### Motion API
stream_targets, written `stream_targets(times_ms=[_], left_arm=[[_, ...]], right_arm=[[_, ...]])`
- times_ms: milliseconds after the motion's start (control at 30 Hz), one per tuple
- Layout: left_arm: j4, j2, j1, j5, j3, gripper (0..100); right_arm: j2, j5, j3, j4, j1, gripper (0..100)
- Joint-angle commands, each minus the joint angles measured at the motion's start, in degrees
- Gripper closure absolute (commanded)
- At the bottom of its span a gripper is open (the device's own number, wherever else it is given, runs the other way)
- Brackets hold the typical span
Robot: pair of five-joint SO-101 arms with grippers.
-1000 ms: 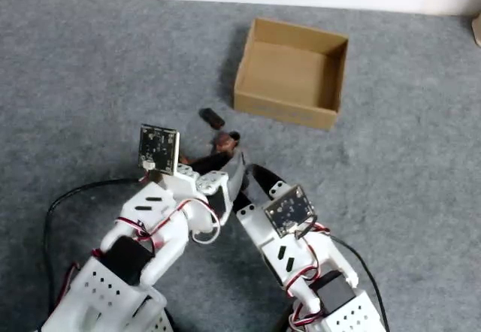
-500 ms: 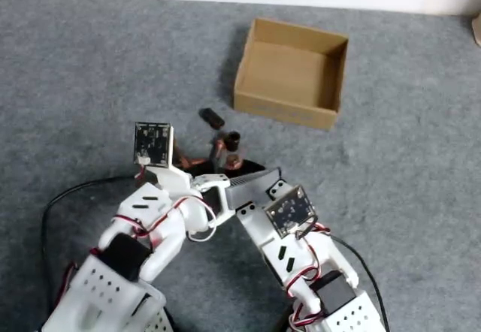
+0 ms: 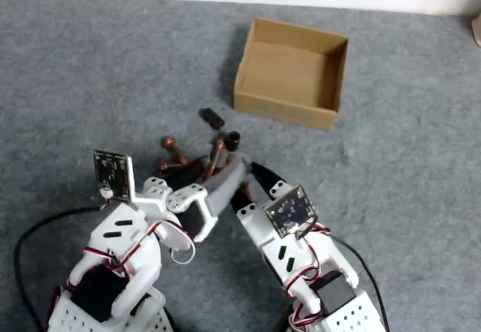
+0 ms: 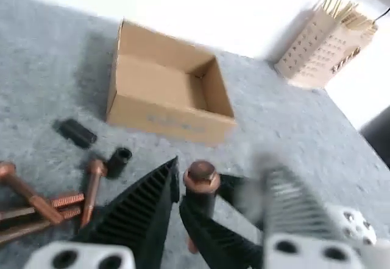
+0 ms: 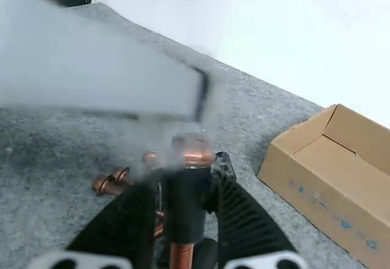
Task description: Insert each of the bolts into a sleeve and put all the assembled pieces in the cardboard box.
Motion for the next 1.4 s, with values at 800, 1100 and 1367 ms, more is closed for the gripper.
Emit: stream_targets(times_ms=[800, 1100, 1367], left_arm=[[-3.6, 63.9, -25.7, -15.2, -23.5, 99], [-3.9, 64.8, -26.7, -12.8, -23.4, 99], [-5.2, 64.9, -26.5, -12.8, -22.9, 99]], right_arm=[[15.2, -7.2, -14.5, 4.7, 18.7, 99.5], [67.3, -7.1, -52.9, -1.5, 24.2, 99.5], [108.1, -7.2, -96.7, 13.3, 28.7, 99.5]])
